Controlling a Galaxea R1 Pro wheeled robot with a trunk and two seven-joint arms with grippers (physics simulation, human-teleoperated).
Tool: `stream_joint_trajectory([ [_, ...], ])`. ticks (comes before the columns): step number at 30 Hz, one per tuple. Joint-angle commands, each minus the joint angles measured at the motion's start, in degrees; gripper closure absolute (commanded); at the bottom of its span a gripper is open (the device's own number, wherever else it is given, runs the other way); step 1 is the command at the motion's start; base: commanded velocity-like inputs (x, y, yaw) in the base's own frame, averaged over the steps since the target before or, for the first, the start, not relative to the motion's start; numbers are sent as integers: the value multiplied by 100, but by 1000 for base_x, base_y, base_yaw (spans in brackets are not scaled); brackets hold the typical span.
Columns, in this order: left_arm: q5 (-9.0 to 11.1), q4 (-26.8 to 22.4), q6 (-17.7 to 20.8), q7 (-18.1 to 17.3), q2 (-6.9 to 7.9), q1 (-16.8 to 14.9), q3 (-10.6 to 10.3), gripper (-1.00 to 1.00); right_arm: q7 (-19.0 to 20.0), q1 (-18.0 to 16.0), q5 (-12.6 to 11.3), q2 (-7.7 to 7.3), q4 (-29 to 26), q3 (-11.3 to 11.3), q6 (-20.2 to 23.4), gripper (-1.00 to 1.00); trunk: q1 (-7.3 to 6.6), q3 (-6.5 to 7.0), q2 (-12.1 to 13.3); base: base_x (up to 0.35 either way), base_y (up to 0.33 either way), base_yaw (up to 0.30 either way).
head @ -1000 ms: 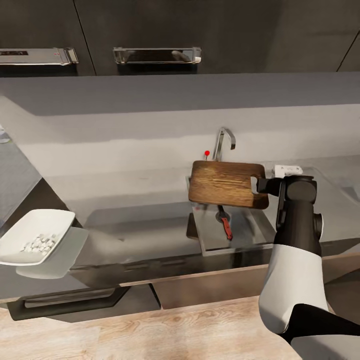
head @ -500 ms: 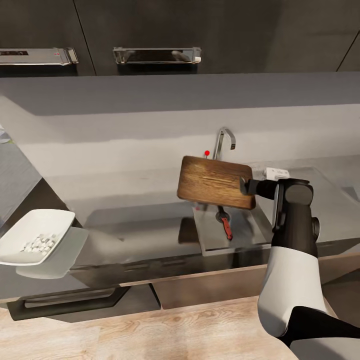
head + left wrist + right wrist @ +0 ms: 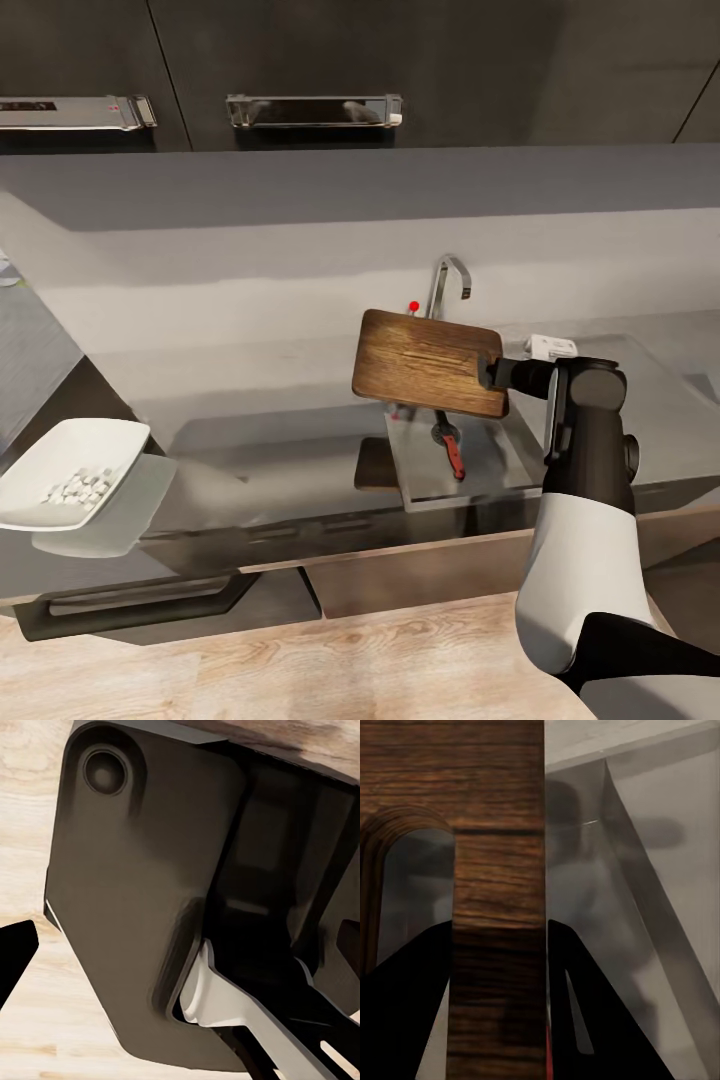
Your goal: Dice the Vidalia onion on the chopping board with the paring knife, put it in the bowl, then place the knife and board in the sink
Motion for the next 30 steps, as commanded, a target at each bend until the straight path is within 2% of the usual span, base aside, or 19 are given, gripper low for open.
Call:
stream_joint_trajectory([
  [1, 33, -32, -48, 33, 5, -11, -47, -100, 54, -8, 52, 6, -4, -15, 15, 100, 3, -10, -11, 0, 0, 0],
  [7, 33, -30, -48, 37, 7, -11, -48, -100, 44, -8, 61, 2, -4, -88, 15, 100, 3, -10, -11, 0, 0, 0],
  [12, 33, -29, -48, 36, 23, -11, -52, -100, 42, -8, 55, 1, -4, -360, 15, 100, 3, -10, -11, 0, 136, 0],
  [18, 33, -29, -48, 37, 28, -11, -56, -100, 42, -8, 54, -1, -4, -415, 15, 100, 3, -10, -11, 0, 113, -2],
  [24, 33, -29, -48, 31, 29, -11, -56, -100, 42, -8, 54, -2, -4, -425, 15, 100, 3, -10, -11, 0, 9, -172],
  [30, 33, -29, -48, 35, 29, -11, -56, -100, 42, -8, 54, -3, -4, -452, 15, 100, 3, -10, -11, 0, 1, -40],
])
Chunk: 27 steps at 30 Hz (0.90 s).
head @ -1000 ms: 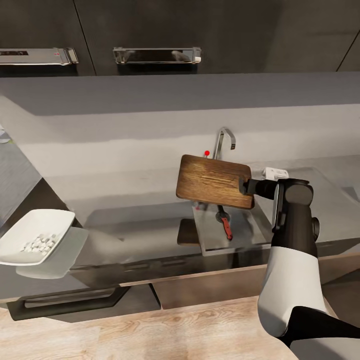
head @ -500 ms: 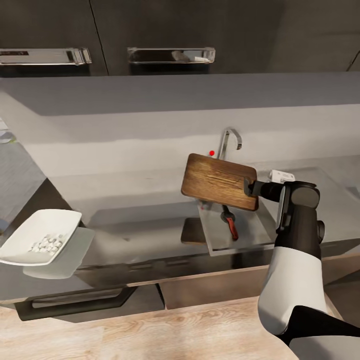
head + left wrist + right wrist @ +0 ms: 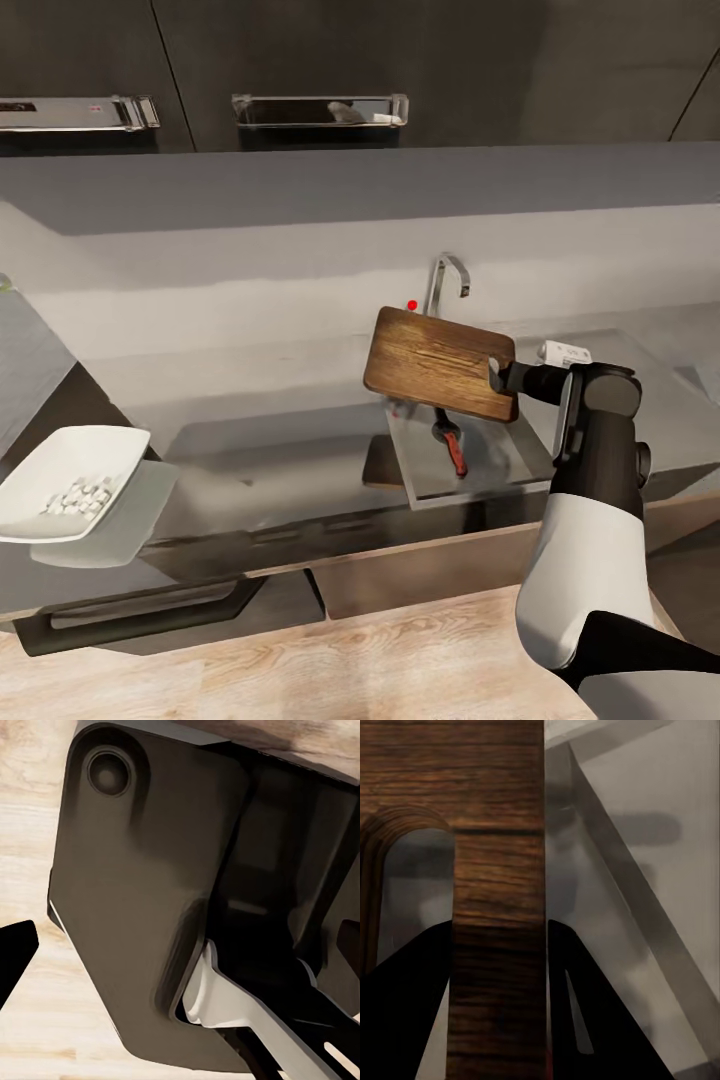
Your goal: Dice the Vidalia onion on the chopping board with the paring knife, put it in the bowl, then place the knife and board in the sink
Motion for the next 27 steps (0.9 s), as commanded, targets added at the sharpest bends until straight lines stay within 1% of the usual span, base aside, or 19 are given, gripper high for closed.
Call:
stream_joint_trajectory([
  [1, 32, -31, -48, 36, 6, -11, -46, -100, 56, -8, 49, 6, -4, -40, 15, 100, 3, -10, -11, 0, 0, -7],
  [3, 32, -27, -48, 37, 6, -11, -45, -100, 56, -8, 53, 6, -4, -100, 15, 100, 3, -10, -11, 0, 0, -5],
  [4, 32, -24, -47, 36, 6, -11, -44, -100, 56, -8, 51, 6, -4, -168, 15, 100, 3, -10, -11, 0, 32, -1],
  [7, 32, -23, -47, 37, 6, -11, -46, -100, 56, -8, 53, 6, -4, -190, 15, 100, 3, -10, -11, 0, 150, -1],
  [10, 32, -22, -48, 36, 6, -11, -45, -100, 56, -8, 54, 6, -4, -203, 15, 100, 3, -10, -11, 0, 251, 0],
  [13, 32, -22, -47, 38, 6, -11, -45, -100, 56, -8, 55, 6, -4, -208, 15, 100, 3, -10, -11, 0, 126, -31],
  [19, 32, -22, -48, 38, 6, -11, -46, -100, 56, -8, 53, 6, -4, -209, 15, 100, 3, -10, -11, 0, 14, -174],
  [27, 32, -39, -37, 54, -8, -11, -51, -100, 60, -8, 49, 6, -8, -209, 15, 100, 3, -10, -11, 0, 1, -24],
])
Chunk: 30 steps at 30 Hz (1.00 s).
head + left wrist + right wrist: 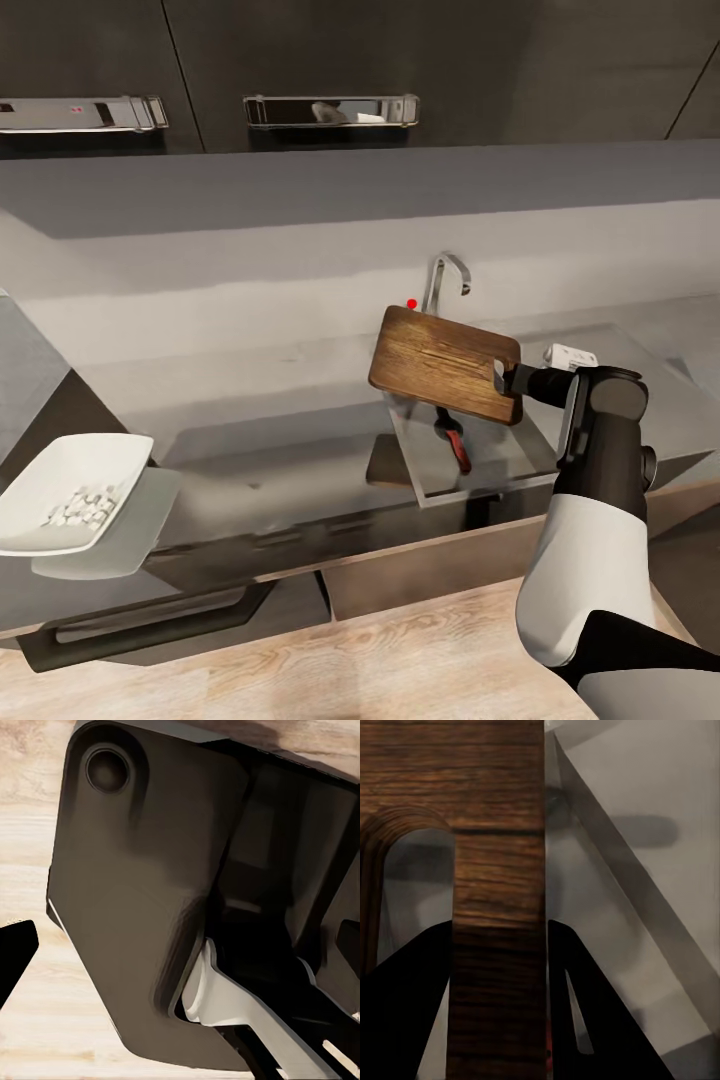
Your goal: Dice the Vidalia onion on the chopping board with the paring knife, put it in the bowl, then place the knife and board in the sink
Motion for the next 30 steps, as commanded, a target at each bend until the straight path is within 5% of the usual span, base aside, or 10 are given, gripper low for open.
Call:
stream_joint_trajectory([
  [1, 33, -40, -45, 54, -34, -3, -50, -100, 56, -8, 50, 6, -5, -13, 14, 100, 3, -10, -11, 0, 0, 0],
  [5, 33, -56, -11, 71, -82, 200, -62, -100, 54, -8, 50, 6, -9, -21, 14, 100, 3, -10, -11, 0, 0, 0],
  [6, 33, -57, 112, 72, -60, 522, -69, -100, 53, -8, 50, 6, -9, -22, 14, 100, 3, -10, -11, 0, 0, 0],
  [10, 33, -52, 263, 74, 49, 727, -77, -100, 53, -8, 54, 6, -10, -22, 14, 100, 3, -9, -11, 0, 0, 0],
  [15, 33, -56, 669, 69, 490, 1132, -91, -100, 53, -8, 57, 6, -10, -26, 14, 100, 3, 22, -11, 0, 0, 0],
  [22, 33, -58, 819, -74, 761, 1523, -97, -100, 53, -8, 59, 6, -10, -17, 14, 100, 3, 86, -11, 0, 0, 0],
  [25, 33, -59, 760, -633, 1049, 1578, -97, -100, 53, -8, 59, 6, -10, -14, 14, 100, 3, 113, -11, 0, 0, 0],
  [27, 33, -54, 677, -1673, 1253, 1599, -108, -100, 53, -8, 59, 6, -10, -14, 14, 100, 3, 132, -11, 0, 0, 0],
  [30, 33, -37, 627, -2021, 1321, 1604, -127, -100, 53, -8, 59, 6, -10, -7, 14, 100, 3, 159, -11, 0, 0, 0],
])
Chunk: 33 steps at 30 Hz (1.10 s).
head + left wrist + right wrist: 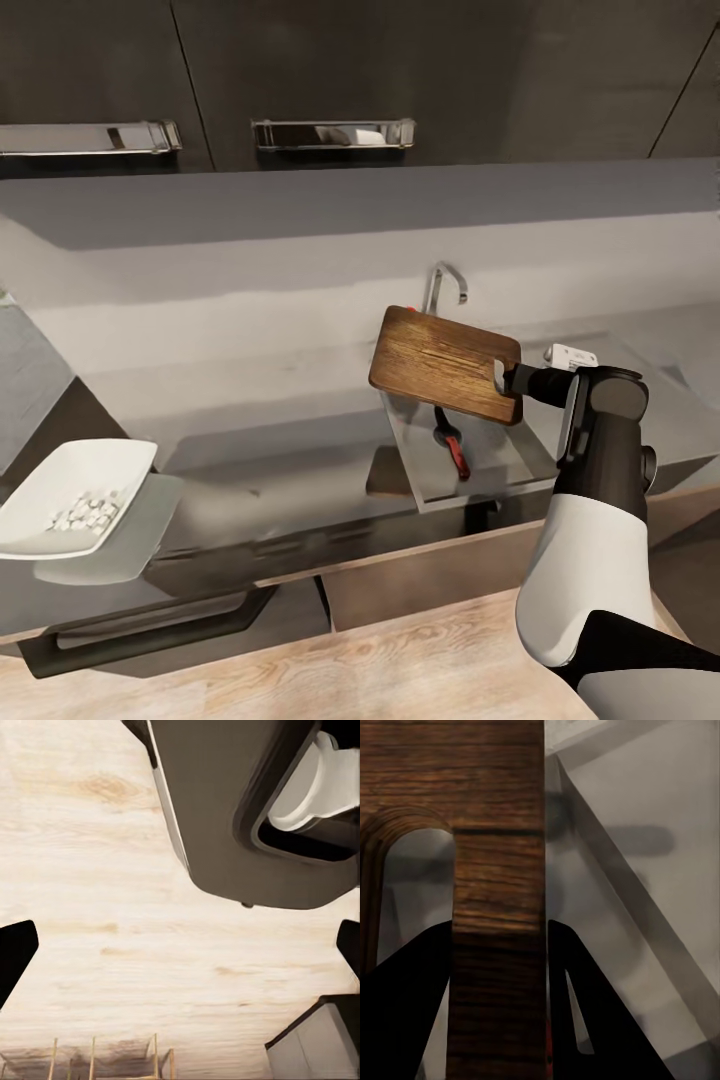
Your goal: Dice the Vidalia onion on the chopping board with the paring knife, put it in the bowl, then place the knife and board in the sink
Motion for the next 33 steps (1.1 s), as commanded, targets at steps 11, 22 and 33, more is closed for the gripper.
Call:
stream_joint_trajectory([
  [11, 60, 160, -28, -77, 73, -7, -84, -100, 56, -8, 55, 6, -5, -19, 13, 100, 4, 82, -11, 0, 0, 0],
  [22, 60, 182, -40, 881, -68, -7, -84, -100, 56, -8, 55, 6, -5, -24, 13, 100, 4, 174, -11, 0, 0, 0],
  [33, 60, 189, -63, 1603, -161, -7, -80, -100, 56, -8, 55, 6, -5, -20, 13, 100, 4, 265, -11, 0, 0, 0],
])
